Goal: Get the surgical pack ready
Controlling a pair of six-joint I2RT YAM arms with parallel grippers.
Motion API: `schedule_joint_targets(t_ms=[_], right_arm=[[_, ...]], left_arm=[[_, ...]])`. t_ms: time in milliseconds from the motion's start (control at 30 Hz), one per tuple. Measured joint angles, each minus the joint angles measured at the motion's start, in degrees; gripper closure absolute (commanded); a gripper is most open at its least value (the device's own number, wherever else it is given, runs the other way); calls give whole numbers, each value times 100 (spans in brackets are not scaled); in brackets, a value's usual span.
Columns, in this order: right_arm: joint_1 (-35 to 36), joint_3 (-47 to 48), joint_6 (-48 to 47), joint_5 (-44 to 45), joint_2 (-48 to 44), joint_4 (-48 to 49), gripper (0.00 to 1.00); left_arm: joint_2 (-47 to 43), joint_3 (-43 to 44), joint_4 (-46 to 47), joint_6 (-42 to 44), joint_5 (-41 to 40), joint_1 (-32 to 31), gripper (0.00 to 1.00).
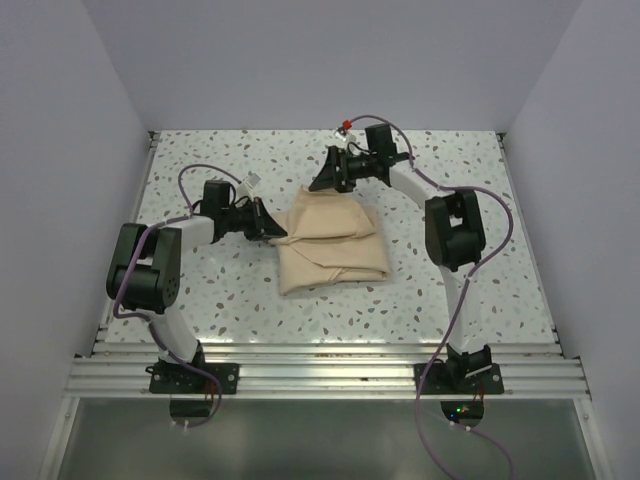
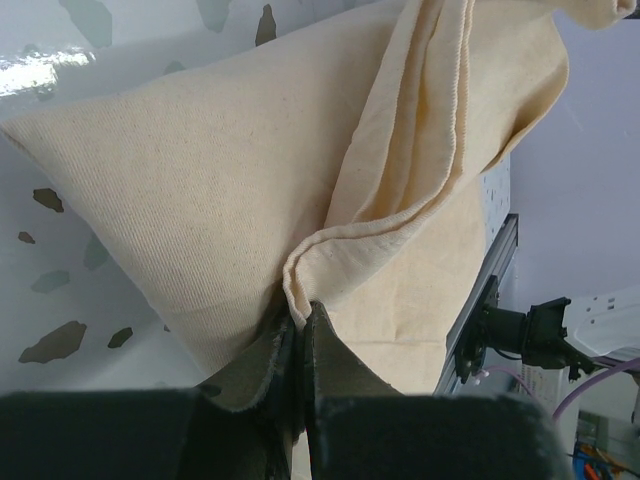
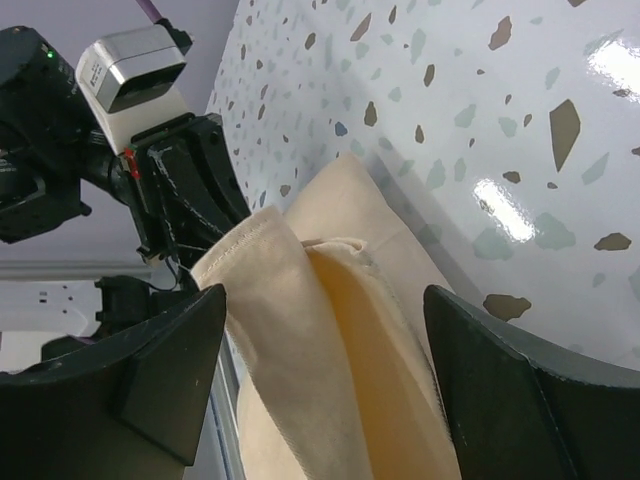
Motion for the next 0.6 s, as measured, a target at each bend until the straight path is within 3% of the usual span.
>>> schedule_joint_targets(t_ms=[400, 600], right_arm=[[-26, -448, 323, -483, -466, 468, 15], [2, -442, -48, -262, -479, 17, 23]], left_arm=[[28, 22, -4, -2, 46, 2, 93], [42, 28, -4, -2, 63, 4, 93]])
